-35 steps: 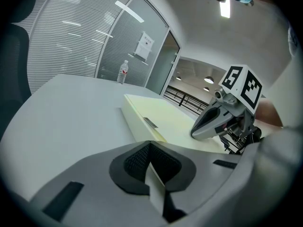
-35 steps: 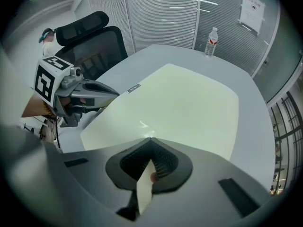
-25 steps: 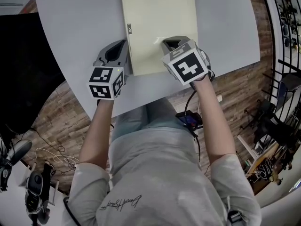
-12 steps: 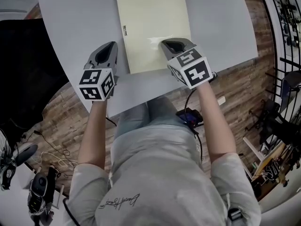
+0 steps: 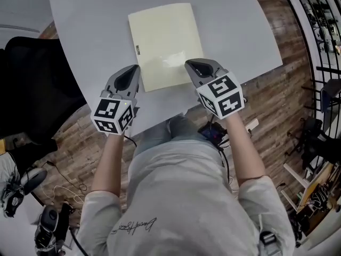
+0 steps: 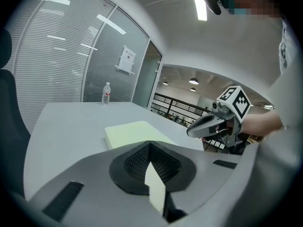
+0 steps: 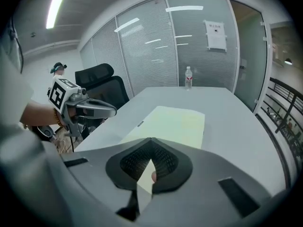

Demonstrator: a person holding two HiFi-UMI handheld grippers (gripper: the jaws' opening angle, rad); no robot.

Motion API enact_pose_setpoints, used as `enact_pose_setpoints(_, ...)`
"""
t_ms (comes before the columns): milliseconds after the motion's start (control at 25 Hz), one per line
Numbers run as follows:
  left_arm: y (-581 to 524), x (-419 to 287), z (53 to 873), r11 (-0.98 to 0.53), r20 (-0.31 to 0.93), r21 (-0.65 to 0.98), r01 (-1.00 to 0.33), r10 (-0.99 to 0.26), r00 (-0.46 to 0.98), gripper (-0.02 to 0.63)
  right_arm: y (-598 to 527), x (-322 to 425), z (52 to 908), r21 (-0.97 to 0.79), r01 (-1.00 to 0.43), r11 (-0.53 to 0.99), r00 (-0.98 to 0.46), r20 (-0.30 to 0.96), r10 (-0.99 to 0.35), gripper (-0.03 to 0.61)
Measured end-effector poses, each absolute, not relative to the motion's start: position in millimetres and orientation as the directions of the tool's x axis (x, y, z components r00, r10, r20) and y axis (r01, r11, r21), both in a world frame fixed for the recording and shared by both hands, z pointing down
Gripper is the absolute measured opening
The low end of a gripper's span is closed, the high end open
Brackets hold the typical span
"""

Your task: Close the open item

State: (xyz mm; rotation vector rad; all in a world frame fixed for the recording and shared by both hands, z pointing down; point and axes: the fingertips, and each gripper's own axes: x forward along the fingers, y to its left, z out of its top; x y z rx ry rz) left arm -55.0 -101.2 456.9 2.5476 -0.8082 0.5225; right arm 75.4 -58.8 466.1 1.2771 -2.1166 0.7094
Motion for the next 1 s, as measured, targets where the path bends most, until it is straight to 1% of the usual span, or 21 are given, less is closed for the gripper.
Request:
enact_pose_setpoints(360,-83,-33,400,-0.788,0.372,0.256,-0.56,-0.455,0.809,0.008,-35,85,412,-0.131,-0.907,0.4,-0.392,0.608,-0.69,0.012)
enact_pose_setpoints(680,-66,-16,388,-0.818,0.365,0.214,-0.534,-0.44,0.82,0.008,-25,77,391,-0.131,-0.904,0.408,-0.407,0.556,-0.725,0.012)
enact_pose_setpoints(1000,-58,-4,382,-0.813,0.35,0.218,-0.54,-0.451,0.821,0.008,-27,73,385,-0.138,-0.896,0.423,-0.429,0.519,-0.739,0.012)
